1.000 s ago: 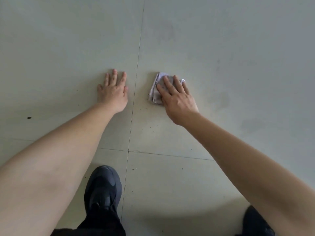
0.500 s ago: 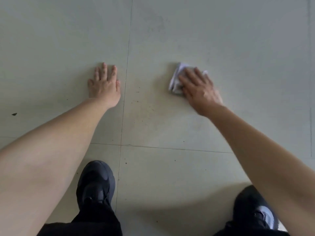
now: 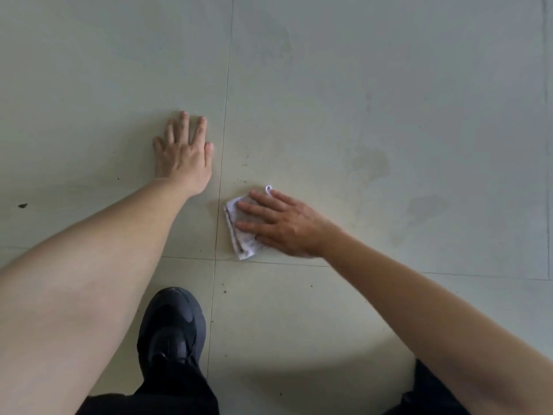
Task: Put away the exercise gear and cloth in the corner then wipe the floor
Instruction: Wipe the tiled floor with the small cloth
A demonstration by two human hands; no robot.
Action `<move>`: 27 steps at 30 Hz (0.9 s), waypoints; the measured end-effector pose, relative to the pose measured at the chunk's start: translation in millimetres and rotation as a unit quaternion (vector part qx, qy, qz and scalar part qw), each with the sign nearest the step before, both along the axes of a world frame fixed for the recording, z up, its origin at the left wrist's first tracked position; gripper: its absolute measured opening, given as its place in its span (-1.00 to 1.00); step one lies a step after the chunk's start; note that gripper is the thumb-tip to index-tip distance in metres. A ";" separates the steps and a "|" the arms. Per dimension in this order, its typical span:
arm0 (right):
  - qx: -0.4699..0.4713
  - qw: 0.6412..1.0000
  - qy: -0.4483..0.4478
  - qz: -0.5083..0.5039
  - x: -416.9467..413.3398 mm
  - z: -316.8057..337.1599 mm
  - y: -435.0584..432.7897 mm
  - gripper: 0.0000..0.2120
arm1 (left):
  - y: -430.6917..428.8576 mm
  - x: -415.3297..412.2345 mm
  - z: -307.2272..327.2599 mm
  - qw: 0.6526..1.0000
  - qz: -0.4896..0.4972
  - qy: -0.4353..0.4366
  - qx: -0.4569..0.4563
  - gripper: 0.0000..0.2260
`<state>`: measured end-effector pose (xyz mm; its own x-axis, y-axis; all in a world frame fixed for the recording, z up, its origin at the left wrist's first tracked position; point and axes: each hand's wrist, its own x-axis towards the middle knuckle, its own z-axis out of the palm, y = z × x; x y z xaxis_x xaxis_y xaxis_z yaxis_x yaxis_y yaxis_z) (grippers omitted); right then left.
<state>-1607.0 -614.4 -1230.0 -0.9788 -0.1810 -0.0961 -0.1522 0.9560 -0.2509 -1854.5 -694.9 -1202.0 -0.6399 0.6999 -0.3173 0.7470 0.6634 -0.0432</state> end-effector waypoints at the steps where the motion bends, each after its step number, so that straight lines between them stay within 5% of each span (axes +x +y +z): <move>1: 0.010 1.000 -0.003 -0.001 -4.7 -1.5 16.8 -0.50 | 0.2 -0.9 0.0 1.000 -0.005 0.002 0.007 -0.52; 11: -0.012 0.948 -0.041 -0.317 -98.3 15.8 86.1 -0.51 | 19.8 -27.2 10.1 1.000 -0.010 0.012 0.016 -0.51; 27: 0.012 0.935 -0.058 -0.350 -228.9 7.6 184.9 -0.47 | 54.1 -56.4 -38.3 0.990 0.025 0.016 0.135 -0.51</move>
